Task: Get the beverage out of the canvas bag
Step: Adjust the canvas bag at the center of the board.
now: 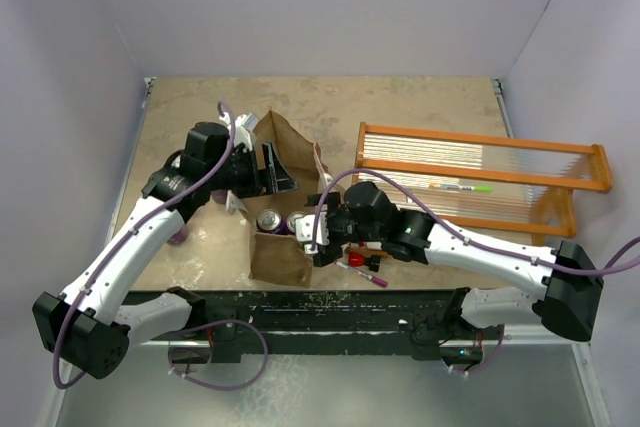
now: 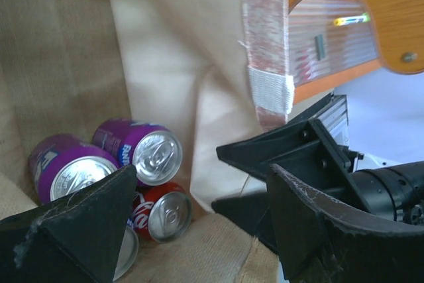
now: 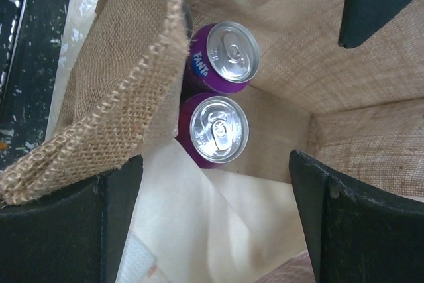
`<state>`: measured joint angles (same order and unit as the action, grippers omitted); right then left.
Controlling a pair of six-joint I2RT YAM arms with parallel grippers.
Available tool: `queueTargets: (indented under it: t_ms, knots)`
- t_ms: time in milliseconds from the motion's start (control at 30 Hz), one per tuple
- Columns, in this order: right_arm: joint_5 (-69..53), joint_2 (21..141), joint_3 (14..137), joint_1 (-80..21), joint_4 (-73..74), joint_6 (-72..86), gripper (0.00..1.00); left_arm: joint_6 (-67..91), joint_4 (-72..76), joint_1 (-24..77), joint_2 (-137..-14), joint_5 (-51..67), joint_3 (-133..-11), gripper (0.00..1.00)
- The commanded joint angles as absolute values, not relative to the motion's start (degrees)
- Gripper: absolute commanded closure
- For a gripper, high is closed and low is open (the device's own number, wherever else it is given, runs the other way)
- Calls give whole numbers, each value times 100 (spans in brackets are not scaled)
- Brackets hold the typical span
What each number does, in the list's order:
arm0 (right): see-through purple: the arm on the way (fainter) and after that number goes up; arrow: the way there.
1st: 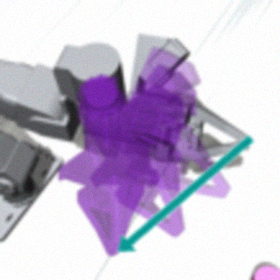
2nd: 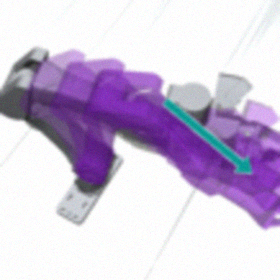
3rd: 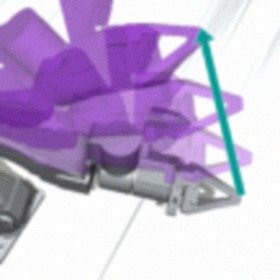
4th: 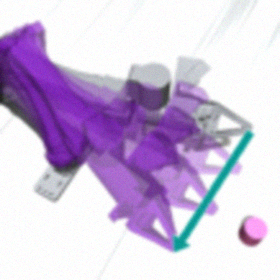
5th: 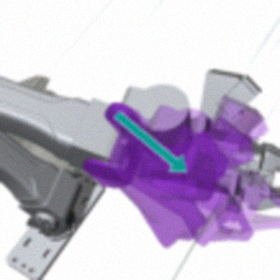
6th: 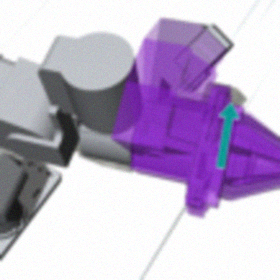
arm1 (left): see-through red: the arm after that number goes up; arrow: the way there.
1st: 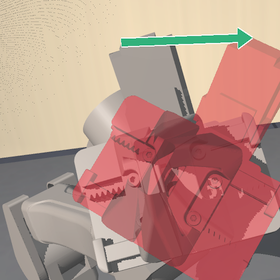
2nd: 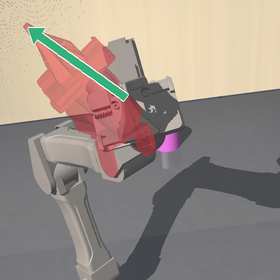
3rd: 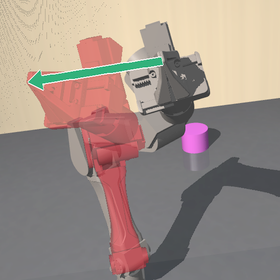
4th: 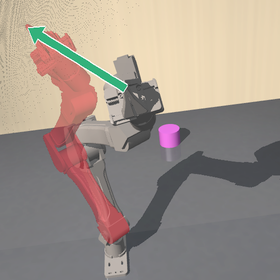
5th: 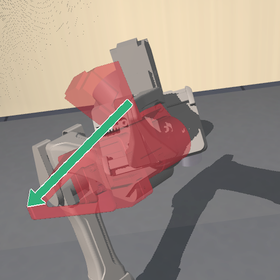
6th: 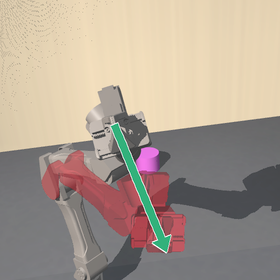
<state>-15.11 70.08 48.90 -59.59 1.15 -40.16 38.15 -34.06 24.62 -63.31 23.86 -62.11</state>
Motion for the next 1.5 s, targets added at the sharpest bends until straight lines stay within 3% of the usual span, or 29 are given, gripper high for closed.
queueTargets:
  t_ms: [0, 267, 500, 833, 1467]
  knots:
    - [-1811, 7260, 4407, -6015, 721, -4392, 6, 3617, -3721, 2476, -6092, 2670, -5923, 18]
    - [-1627, 7064, 3798, -6018, 389, -4463, 4, 3255, -3822, 2479, -5291, 3293, -5311, 16]
    - [-1351, 6569, 4114, -6011, 197, -4100, 1, 3158, -3586, 2479, -5602, 3887, -5587, 17]
    - [-2047, 6289, 5200, -6003, 285, -3629, 0, 2629, -4437, 2479, -6566, 2925, -6879, 16]
    - [-2324, 5757, 5921, -6003, 896, -2940, 2, 2450, -4914, 2479, -6999, 2368, -7453, 11]
